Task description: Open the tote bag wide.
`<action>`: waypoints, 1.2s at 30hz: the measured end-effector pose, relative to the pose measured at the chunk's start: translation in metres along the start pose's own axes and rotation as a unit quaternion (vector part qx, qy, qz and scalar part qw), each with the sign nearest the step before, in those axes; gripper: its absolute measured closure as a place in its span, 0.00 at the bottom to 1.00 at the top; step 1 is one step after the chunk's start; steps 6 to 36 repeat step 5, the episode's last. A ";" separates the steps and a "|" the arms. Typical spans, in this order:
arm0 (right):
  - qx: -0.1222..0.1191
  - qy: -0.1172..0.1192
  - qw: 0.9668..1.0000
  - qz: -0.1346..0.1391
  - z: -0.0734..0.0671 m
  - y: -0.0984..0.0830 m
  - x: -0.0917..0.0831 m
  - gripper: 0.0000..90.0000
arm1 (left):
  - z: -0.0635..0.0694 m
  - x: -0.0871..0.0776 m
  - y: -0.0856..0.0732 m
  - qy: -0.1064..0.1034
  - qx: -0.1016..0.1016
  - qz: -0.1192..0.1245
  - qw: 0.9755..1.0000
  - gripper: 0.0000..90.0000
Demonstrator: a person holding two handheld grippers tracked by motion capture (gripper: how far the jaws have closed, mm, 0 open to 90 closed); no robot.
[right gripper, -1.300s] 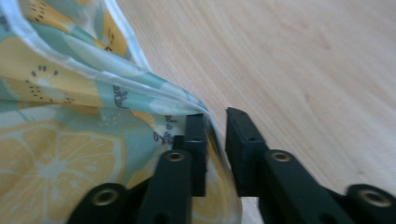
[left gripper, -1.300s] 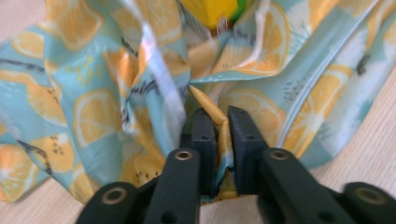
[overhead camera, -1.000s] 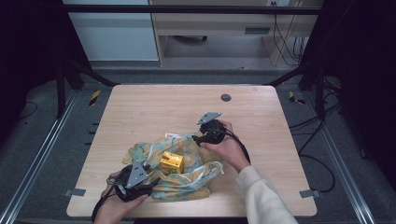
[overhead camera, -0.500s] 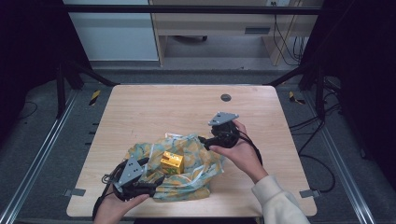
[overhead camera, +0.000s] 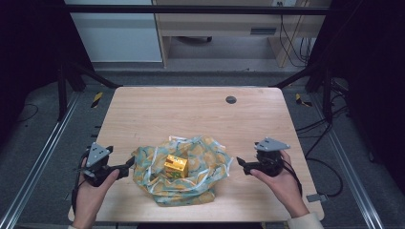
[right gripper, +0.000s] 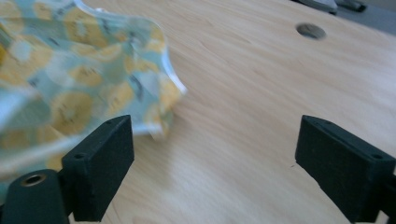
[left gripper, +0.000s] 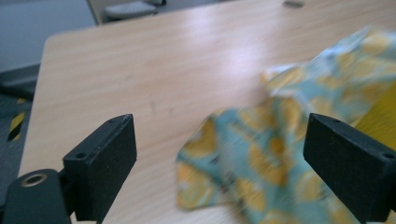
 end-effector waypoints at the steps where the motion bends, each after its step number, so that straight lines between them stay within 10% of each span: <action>1: 0.011 -0.003 1.000 0.002 0.004 -0.008 -0.002 0.10 | -0.004 0.002 -0.007 0.009 0.006 -0.016 1.000 0.11; 5: 0.024 -0.024 0.999 -0.006 0.014 -0.027 -0.007 0.07 | -0.010 0.008 -0.019 0.014 0.006 -0.052 0.999 0.10; 36: 0.024 -0.024 0.999 -0.006 0.014 -0.027 -0.007 0.07 | -0.010 0.008 -0.019 0.014 0.006 -0.052 0.999 0.10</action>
Point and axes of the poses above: each handheld gripper's, and its own axes: x roughly forward along the jaws, y roughly out of its top, z roughly to its right, the point moved 4 cm from there along x, roughly forward along the jaws, and after that the axes turned 4 degrees about -y, right-handed, at the moved point
